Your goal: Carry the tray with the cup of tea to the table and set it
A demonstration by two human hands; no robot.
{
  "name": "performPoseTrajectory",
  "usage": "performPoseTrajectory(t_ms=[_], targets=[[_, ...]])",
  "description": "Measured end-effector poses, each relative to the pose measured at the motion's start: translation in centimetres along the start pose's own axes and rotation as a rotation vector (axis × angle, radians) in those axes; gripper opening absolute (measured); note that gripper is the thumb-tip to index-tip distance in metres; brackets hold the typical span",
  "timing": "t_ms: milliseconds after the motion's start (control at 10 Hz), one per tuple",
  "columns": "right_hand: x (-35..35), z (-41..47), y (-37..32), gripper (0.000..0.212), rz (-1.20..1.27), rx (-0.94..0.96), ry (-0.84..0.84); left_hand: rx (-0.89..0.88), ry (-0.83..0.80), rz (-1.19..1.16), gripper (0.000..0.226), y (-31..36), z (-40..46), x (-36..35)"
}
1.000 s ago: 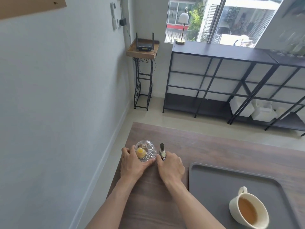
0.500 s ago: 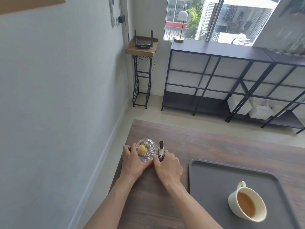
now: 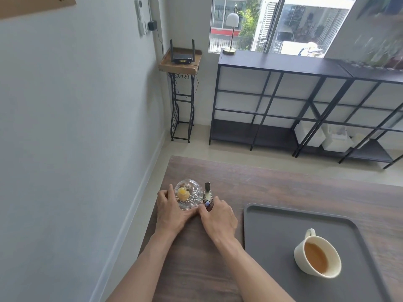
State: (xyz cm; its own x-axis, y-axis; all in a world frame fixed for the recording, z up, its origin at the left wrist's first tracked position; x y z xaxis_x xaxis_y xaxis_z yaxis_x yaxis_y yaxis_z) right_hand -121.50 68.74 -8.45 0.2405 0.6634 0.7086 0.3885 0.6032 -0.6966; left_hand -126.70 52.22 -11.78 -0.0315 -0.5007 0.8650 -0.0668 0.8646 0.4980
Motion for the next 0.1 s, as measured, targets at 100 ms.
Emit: performPoseTrajectory(t_ms=[100], targets=[[0.65, -1.18, 0.37, 0.042, -0.008, -0.013, -0.011, 0.03, -0.031, -0.022, 0.15, -0.19, -0.23, 0.28]])
Point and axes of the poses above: each hand's wrist, its own z-axis towards the middle knuckle, its own x-axis out of the back of the hand, y = z × x, the point moved 5 cm from there along z, towards the middle knuckle, and after that the axes turned 12 degrees about z, right-handed, at the moved point
